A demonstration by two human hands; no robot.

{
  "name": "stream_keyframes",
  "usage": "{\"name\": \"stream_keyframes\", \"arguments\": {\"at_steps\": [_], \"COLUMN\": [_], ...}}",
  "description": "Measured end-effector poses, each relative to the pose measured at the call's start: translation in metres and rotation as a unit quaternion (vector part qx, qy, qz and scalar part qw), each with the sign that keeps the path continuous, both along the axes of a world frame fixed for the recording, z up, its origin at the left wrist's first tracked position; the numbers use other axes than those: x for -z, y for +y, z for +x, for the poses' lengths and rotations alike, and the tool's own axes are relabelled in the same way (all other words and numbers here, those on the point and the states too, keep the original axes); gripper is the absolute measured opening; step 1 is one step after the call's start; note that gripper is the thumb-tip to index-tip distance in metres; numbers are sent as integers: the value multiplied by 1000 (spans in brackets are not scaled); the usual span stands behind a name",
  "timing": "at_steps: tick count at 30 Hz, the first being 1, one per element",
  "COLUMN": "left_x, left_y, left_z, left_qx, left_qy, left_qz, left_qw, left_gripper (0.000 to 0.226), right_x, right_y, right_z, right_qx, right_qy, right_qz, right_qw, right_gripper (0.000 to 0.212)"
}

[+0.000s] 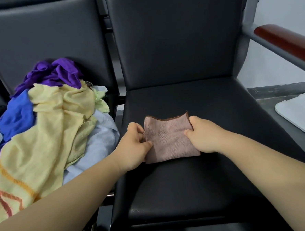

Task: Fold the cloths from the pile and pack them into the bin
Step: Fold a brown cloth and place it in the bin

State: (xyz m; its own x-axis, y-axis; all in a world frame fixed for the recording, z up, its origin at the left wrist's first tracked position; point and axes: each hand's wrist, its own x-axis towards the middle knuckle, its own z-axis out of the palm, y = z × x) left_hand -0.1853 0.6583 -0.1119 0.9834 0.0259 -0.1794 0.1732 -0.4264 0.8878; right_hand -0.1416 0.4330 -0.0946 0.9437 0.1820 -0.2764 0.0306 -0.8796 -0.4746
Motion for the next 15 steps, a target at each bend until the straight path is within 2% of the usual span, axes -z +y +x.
{"name": "stream_keyframes", "arguments": {"at_steps": [8,12,15], "left_x": [12,10,6], "left_y": [2,-3,-3], "left_z": [12,16,20], "left_qx": [9,-7,-47], "left_qy": [-45,-33,2], "left_qz": [123,213,246], "left_qw": [991,976,968], "left_gripper": [25,19,15], "right_x": [5,10,4], "right_y": [6,12,11], "right_z": [5,9,8], "right_qx": [29,80,110], "right_qy": [8,0,-7], "right_qz": [-18,-34,-64], "right_qw": [999,996,992], "right_gripper": [22,22,27]}}
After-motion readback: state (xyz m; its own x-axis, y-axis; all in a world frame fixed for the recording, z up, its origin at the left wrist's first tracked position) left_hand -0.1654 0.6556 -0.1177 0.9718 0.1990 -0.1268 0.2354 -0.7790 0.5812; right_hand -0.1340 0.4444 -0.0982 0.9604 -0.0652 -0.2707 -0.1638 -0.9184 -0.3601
